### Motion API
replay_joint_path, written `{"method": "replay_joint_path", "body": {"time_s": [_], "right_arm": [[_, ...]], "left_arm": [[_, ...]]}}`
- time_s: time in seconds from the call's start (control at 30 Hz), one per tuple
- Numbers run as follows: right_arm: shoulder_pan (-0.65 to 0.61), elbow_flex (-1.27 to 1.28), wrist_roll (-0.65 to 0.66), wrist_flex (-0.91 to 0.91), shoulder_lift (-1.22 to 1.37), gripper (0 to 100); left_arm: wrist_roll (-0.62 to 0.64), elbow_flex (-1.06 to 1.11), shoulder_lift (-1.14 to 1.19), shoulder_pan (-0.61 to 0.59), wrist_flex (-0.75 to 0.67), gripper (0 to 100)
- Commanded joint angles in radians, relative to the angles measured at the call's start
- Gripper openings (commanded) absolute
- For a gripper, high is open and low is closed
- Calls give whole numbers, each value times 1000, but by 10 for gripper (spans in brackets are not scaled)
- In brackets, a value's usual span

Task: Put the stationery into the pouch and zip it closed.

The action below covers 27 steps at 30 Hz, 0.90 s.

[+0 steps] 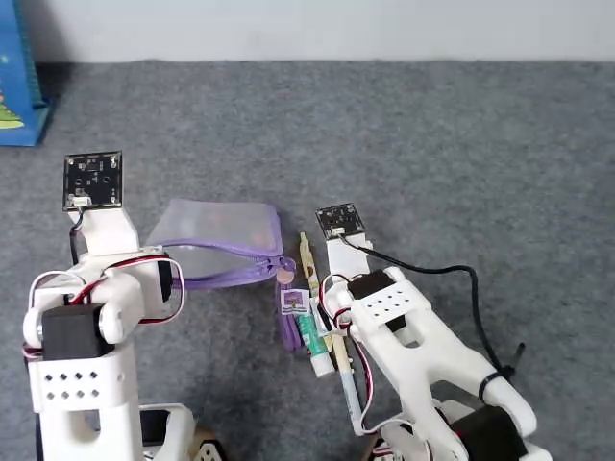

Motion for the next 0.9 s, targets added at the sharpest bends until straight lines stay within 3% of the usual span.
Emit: {"method": "replay_joint_path", "body": {"time_s": [0.0, 0.13, 0.33, 0.63, 0.87], "right_arm": [[8, -17, 0, 12, 1, 31], [5, -20, 0, 12, 22, 47], [7, -58, 0, 10, 171, 176], [10, -107, -2, 42, 217, 9], [12, -109, 2, 81, 110, 8]], "left_arm": [[-12, -4, -3, -5, 8, 11], [-12, -4, -3, -3, 8, 11], [-12, -4, -3, -3, 6, 11], [-12, 31, -3, -3, -28, 11], [-11, 31, -3, -2, -28, 11]]}}
